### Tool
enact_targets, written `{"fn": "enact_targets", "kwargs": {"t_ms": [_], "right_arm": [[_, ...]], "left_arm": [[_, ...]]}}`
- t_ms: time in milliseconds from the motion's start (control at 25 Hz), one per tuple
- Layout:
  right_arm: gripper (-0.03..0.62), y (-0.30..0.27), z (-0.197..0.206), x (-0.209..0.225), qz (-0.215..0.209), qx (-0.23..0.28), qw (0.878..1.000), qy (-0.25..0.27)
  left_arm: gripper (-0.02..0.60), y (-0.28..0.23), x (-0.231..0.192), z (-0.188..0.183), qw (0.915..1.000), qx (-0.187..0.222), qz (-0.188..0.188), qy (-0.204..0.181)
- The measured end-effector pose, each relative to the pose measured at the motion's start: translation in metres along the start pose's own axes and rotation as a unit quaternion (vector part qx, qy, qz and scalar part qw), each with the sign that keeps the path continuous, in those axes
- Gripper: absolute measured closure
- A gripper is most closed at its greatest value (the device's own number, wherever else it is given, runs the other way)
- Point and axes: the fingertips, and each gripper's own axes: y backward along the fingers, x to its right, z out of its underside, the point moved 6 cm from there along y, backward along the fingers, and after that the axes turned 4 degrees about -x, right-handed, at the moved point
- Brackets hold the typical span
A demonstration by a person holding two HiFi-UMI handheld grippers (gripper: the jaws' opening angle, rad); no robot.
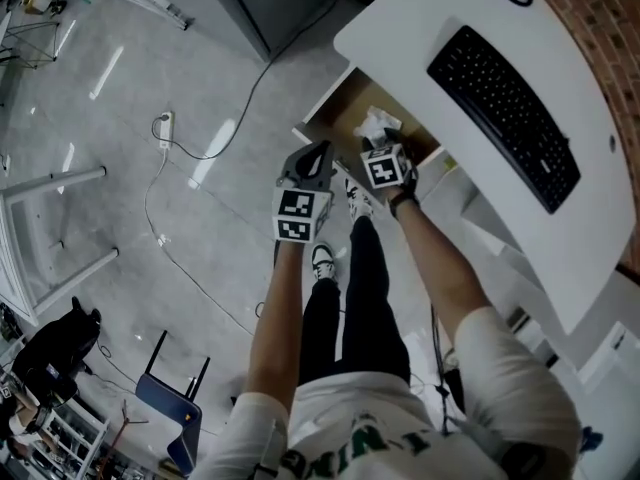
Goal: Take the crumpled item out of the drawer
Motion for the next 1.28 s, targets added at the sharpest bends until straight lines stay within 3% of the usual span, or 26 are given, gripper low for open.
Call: {"fn": "enact_targets", "kwargs": {"t_ms": [320, 720, 920, 1280], "right_arm": [[0.392, -0.035, -0.010, -0.002, 0.014, -0.012, 1.000, 0.009], [0.501, -0.025, -0.004, 0.010, 0.023, -0.046, 0.999, -0.003], [0.572, 0.003, -0.003, 0.007, 0.015, -0.038, 0.999, -0.016], [0.577, 0.117, -0.019, -0.003, -0.010, 0.039, 0.997, -0.073]], "left_arm": [[0.580, 0.000, -0.015, 0.017, 0.9998, -0.016, -0.013, 0.005], [0.580, 0.019, -0.028, 0.021, 0.9992, -0.020, -0.033, 0.009], [0.580, 0.032, -0.029, 0.004, 0.9991, -0.005, -0.042, 0.006], [0.581, 0.086, -0.010, -0.039, 0.9960, 0.009, -0.077, 0.044]]}}
